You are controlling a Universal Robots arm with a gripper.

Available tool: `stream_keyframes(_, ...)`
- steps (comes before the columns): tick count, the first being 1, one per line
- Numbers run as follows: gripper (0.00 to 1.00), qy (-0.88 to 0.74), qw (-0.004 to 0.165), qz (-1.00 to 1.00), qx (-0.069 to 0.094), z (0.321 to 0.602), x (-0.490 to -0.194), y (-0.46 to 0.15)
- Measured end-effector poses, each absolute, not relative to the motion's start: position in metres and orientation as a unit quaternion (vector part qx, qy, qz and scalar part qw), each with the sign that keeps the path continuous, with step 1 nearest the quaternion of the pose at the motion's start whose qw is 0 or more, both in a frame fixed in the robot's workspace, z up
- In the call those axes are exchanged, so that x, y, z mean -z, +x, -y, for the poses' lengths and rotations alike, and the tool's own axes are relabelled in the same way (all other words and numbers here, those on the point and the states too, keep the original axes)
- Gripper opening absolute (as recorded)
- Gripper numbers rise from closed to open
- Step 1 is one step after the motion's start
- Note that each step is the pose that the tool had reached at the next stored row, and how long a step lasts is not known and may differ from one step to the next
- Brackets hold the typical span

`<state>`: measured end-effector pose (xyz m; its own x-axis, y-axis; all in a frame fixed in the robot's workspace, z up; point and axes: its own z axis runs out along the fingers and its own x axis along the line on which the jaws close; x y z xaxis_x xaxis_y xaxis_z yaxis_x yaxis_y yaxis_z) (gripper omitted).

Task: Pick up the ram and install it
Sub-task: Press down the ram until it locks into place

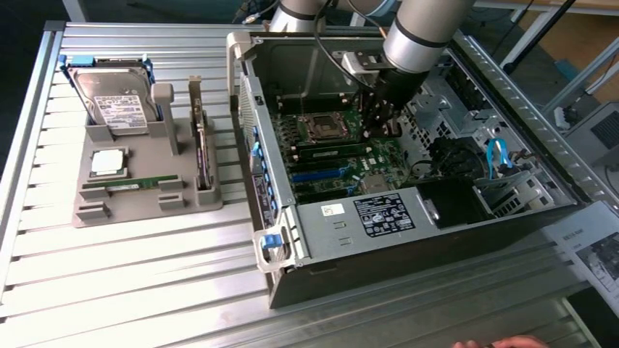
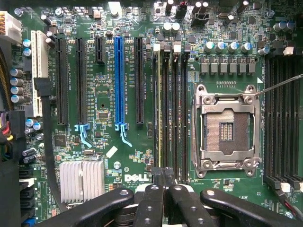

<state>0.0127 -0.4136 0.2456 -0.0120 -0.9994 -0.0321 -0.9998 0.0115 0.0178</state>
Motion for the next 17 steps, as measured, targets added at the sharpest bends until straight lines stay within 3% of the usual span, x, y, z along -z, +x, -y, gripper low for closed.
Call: stream_keyframes(17,0.10,-0.703,0.005,-0.711,-0.018,0.4136,-0.2448,0.0232)
